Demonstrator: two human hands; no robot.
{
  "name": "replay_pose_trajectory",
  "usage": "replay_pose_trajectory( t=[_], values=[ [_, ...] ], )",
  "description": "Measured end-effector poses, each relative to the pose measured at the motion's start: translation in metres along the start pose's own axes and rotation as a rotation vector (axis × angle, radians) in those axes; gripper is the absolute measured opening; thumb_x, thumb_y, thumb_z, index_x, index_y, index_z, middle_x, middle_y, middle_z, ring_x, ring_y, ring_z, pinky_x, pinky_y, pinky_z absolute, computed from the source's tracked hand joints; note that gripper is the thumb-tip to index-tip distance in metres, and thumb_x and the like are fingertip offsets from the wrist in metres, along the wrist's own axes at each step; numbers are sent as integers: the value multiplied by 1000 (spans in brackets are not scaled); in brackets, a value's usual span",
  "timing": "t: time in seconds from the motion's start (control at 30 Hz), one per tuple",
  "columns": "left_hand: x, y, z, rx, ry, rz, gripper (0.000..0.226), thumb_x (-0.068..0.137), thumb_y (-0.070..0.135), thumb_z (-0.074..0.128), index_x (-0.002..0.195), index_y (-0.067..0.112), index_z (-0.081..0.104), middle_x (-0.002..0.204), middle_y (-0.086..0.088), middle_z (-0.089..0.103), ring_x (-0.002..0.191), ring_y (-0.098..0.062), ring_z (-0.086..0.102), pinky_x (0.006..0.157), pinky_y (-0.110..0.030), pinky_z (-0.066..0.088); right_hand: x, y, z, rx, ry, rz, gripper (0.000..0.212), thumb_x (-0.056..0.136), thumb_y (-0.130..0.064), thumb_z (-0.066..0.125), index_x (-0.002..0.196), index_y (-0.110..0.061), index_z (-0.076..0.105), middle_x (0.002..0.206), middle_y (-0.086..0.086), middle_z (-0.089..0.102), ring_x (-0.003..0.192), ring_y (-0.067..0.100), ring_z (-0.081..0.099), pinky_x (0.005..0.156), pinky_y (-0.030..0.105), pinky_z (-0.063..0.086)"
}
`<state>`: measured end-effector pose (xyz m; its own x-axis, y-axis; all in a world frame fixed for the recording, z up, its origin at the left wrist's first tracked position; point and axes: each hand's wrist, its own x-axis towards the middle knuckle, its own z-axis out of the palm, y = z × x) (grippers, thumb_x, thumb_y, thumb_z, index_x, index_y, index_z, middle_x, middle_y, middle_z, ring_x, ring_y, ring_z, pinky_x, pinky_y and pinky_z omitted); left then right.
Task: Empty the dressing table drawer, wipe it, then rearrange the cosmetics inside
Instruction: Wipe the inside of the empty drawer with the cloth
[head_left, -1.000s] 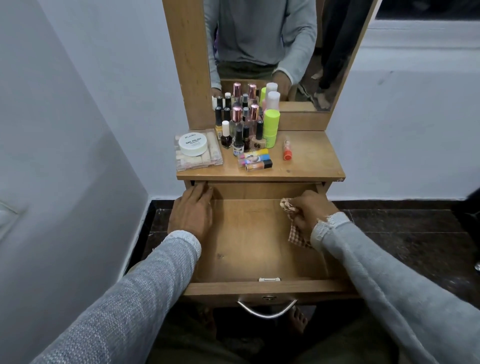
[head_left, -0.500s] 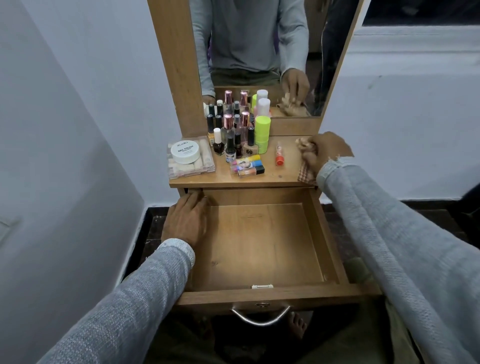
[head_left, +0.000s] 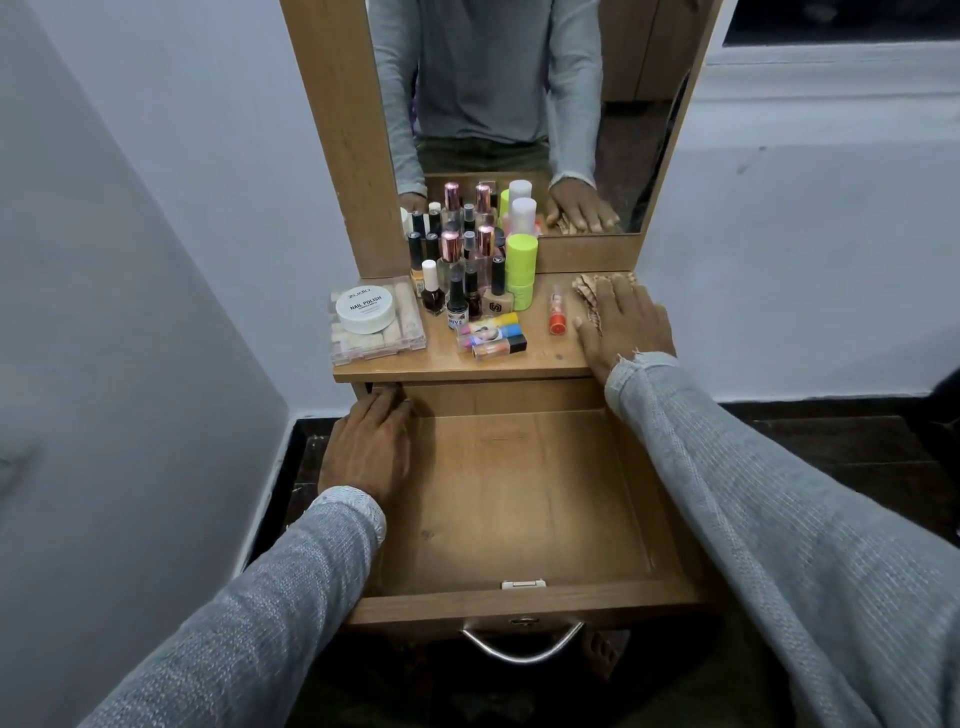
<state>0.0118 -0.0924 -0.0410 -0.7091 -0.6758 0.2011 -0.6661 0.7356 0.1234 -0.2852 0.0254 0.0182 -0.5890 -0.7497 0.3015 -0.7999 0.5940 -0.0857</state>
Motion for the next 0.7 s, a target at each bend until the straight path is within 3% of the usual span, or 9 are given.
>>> replay_pose_trajectory(
  t=[0.4, 0.6, 0.7],
  values=[
    [0, 1, -1, 6, 6, -9, 40, 84, 11, 51, 121, 15, 64, 131, -7, 59, 118, -31, 53, 91, -45, 51, 13, -5, 4, 31, -33, 23, 59, 92, -41, 37, 145, -15, 27, 151, 6, 29, 137, 28, 26, 110, 45, 27],
    [0, 2, -3, 3, -11, 1, 45, 83, 16, 38, 120, 14, 64, 131, -6, 58, 118, -30, 53, 90, -46, 50, 11, -4, 3, 37, -24, 11, 59, 91, -41, 38, 143, -15, 28, 150, 7, 29, 137, 29, 28, 109, 46, 29],
    [0, 3, -4, 5, -8, 3, 50, 82, 19, 32, 121, 15, 64, 131, -6, 58, 118, -29, 53, 92, -45, 50, 4, -5, 3, 79, 34, 20, 59, 93, -39, 38, 146, -16, 25, 155, 8, 18, 142, 28, 19, 114, 44, 22]
  ],
)
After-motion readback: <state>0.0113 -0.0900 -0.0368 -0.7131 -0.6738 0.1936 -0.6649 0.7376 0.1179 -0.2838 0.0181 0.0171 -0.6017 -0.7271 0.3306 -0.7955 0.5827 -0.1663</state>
